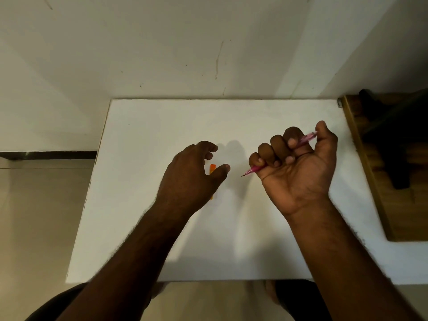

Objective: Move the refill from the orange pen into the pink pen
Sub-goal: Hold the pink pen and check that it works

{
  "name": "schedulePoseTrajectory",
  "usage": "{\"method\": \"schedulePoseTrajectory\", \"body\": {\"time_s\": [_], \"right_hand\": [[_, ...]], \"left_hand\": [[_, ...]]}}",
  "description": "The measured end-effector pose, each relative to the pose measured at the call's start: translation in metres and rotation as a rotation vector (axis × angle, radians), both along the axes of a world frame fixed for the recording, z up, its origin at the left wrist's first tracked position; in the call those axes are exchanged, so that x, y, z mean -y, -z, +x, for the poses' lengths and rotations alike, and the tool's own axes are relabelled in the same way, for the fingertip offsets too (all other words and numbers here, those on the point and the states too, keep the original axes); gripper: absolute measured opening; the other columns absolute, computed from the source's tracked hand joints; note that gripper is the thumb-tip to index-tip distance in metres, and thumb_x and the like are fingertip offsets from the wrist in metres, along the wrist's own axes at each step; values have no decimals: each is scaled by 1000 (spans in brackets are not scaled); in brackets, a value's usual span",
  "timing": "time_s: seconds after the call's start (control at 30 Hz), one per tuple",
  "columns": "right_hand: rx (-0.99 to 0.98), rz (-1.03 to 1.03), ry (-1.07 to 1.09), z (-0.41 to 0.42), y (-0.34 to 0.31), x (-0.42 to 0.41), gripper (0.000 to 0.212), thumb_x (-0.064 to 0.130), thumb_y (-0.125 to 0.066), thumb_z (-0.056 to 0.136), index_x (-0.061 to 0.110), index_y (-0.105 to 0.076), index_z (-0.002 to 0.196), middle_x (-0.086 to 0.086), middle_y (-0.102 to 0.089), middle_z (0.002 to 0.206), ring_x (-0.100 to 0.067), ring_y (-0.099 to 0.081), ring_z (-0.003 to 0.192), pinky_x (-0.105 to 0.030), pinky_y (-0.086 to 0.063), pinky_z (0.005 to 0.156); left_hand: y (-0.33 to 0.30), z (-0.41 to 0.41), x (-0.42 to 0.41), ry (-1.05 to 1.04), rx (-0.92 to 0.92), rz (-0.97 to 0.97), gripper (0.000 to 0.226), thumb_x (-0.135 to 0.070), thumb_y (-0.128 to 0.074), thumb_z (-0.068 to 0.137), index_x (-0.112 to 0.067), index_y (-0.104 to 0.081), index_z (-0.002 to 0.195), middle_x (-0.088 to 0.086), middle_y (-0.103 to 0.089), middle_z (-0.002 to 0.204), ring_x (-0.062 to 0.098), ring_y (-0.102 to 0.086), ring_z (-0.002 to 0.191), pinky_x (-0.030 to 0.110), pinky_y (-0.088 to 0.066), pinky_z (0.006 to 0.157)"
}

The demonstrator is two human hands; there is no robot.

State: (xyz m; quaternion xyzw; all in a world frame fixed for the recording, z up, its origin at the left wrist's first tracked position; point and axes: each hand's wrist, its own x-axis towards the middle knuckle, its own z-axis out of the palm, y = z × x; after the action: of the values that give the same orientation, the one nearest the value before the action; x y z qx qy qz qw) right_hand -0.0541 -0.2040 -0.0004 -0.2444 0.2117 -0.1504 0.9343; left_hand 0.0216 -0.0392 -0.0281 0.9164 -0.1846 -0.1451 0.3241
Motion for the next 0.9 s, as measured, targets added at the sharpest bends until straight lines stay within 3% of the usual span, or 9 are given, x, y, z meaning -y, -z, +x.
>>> {"method": "schedulePoseTrajectory", "body": {"time_s": [0.6, 0.9], "right_hand": [[-2, 9, 26, -1, 2, 1, 57, 60, -36, 95, 14, -44, 64, 1, -29, 52, -19, -23, 54, -32, -32, 58], [3, 19, 5, -1, 2, 0, 53, 58, -35, 94, 15, -42, 64, 2, -28, 53, -19, -22, 55, -32, -32, 59]], "left_hand": [[2, 1, -1, 25, -2, -8, 48, -48, -71, 86, -30, -59, 128, -14, -65, 116, 10, -60, 102, 27, -44, 82], [4, 2, -1, 37, -30, 0, 60, -53, -79, 78, -31, -58, 129, -12, -64, 119, 12, -60, 106, 28, -42, 82]]}}
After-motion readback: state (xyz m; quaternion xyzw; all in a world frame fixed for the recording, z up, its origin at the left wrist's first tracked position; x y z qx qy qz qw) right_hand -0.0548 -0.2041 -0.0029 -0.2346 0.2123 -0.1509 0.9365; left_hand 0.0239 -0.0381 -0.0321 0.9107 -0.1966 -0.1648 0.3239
